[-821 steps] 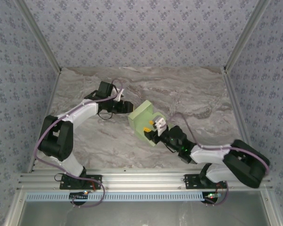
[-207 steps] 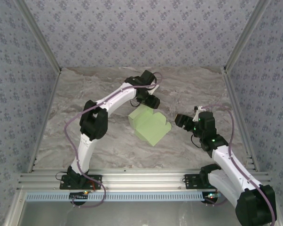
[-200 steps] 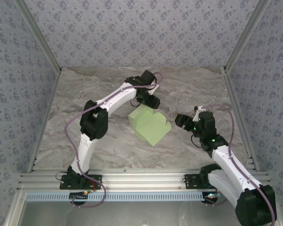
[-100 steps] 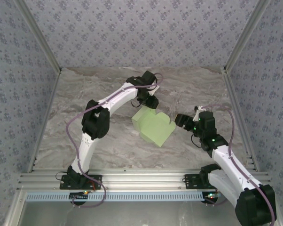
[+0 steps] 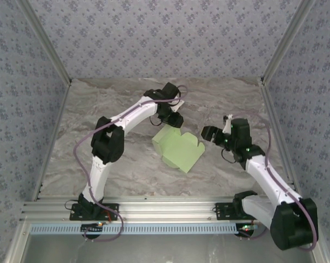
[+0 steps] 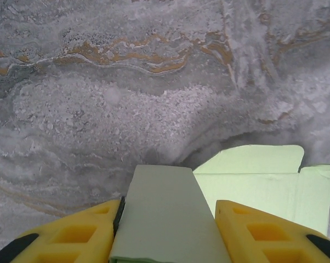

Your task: Fold the paper box

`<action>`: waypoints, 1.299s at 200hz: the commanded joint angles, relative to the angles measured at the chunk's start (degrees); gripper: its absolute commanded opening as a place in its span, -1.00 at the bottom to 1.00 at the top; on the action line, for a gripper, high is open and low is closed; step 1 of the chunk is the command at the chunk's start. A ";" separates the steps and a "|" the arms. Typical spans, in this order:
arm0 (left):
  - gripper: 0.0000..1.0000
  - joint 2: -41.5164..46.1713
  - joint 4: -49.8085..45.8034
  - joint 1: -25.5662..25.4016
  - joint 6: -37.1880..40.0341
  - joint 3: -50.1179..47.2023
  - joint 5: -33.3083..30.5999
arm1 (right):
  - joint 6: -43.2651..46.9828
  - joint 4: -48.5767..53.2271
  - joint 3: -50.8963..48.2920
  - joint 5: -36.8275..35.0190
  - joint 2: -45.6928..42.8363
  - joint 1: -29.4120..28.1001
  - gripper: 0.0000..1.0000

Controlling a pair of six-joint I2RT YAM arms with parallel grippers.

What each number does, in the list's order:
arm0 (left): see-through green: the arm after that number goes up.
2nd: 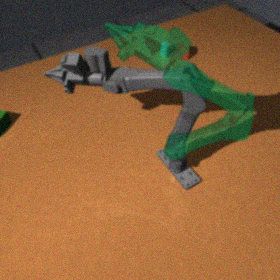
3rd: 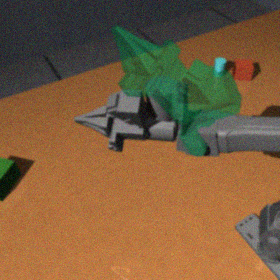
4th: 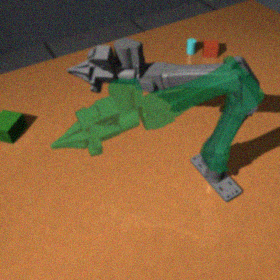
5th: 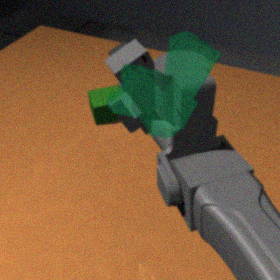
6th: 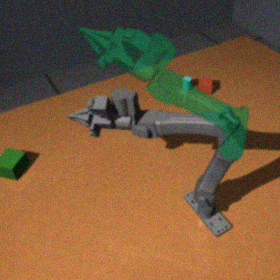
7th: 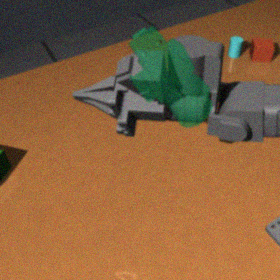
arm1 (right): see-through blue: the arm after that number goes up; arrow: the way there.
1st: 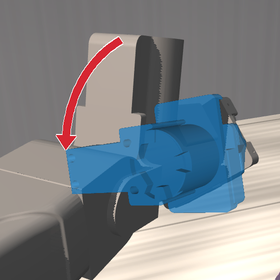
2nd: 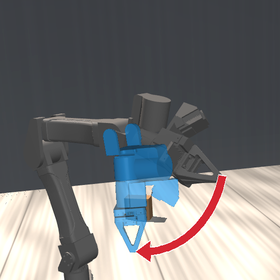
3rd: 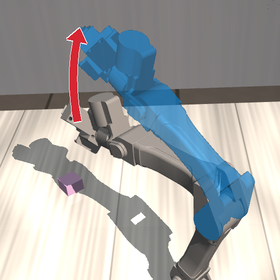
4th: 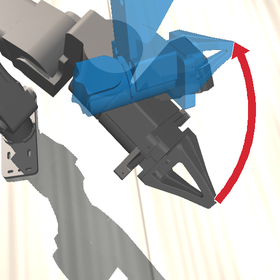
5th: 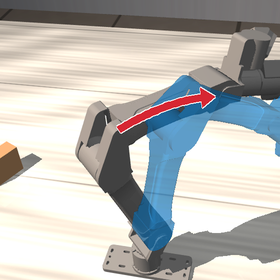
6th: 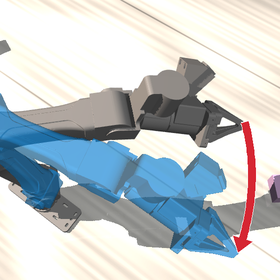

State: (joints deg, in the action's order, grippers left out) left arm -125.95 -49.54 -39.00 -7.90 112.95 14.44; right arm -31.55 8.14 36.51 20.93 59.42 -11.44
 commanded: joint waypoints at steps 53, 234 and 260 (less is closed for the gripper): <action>-0.28 14.29 0.07 2.97 13.95 -10.18 12.02 | 24.00 -16.11 5.45 17.35 16.84 3.48 0.51; -0.36 34.30 -7.27 4.75 46.07 -26.10 28.80 | 70.16 5.11 19.94 42.57 28.37 -16.84 0.51; -0.36 35.50 -6.21 4.75 45.90 -26.86 28.83 | 67.61 3.55 21.12 40.54 29.70 -17.12 0.50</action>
State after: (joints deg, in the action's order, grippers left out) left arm -93.34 -57.52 -33.87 35.88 86.63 40.93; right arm 37.54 10.63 55.22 62.46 87.57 -27.92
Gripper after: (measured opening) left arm 0.421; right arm 0.751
